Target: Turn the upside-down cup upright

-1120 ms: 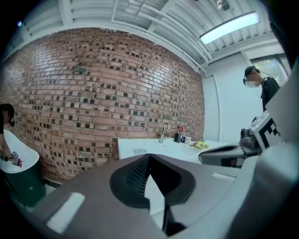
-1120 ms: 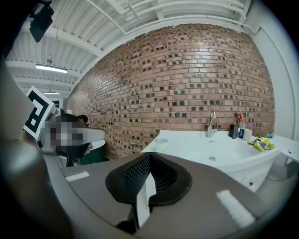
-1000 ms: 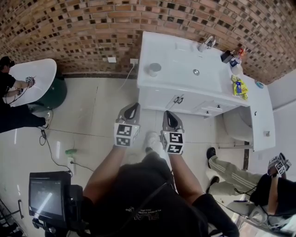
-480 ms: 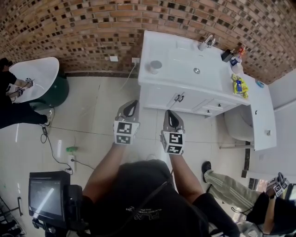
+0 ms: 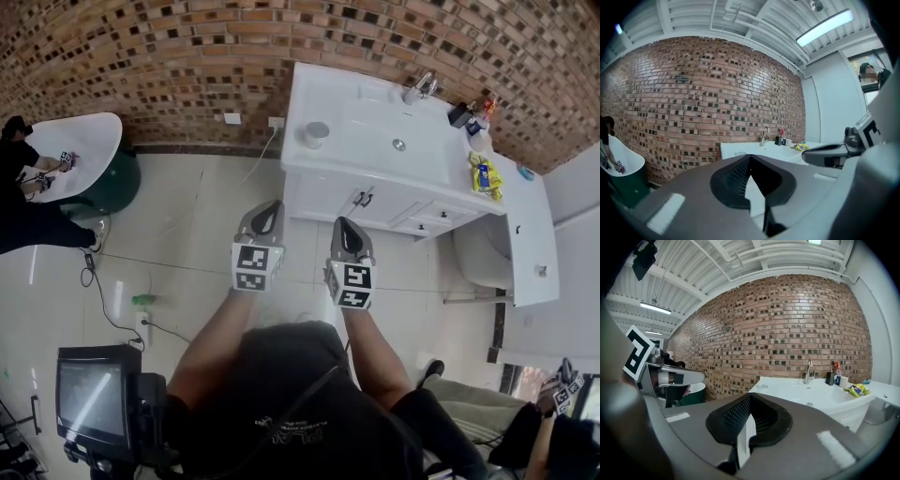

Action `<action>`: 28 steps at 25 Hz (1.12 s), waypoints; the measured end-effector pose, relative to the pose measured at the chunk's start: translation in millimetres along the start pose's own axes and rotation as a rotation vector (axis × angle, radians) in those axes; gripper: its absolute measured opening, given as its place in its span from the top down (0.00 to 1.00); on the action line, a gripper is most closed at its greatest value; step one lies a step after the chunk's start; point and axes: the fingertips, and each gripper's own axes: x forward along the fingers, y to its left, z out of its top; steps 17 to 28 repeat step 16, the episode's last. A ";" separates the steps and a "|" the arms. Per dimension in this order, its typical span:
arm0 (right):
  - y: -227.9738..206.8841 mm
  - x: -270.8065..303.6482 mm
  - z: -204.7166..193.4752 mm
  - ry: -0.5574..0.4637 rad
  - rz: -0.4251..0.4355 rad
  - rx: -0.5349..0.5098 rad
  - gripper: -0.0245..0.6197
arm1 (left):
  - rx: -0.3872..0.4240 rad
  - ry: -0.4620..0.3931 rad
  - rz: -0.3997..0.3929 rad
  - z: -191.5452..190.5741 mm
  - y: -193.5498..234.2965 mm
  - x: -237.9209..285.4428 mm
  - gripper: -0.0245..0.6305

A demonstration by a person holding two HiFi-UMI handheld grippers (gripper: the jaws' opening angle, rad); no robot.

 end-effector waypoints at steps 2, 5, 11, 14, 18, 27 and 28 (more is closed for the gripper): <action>2.5 -2.2 0.0 -0.007 0.004 0.000 0.95 | 0.003 0.002 0.003 -0.8 -0.6 -3.1 0.97; 6.9 -4.2 0.3 -0.015 0.014 -0.002 0.95 | 0.002 -0.004 0.000 0.4 -1.5 -7.1 0.97; 12.5 -4.2 -2.1 -0.017 0.024 -0.007 0.95 | 0.005 0.005 -0.004 -5.3 -1.3 -10.6 0.97; 14.8 -3.1 -3.0 -0.014 0.026 -0.011 0.95 | 0.012 0.006 -0.003 -3.5 0.7 -11.8 0.97; 17.4 -2.4 -3.8 -0.012 0.031 -0.015 0.94 | 0.008 0.009 -0.003 -6.0 2.2 -12.5 0.97; 17.4 -2.4 -3.8 -0.012 0.031 -0.015 0.94 | 0.008 0.009 -0.003 -6.0 2.2 -12.5 0.97; 17.4 -2.4 -3.8 -0.012 0.031 -0.015 0.94 | 0.008 0.009 -0.003 -6.0 2.2 -12.5 0.97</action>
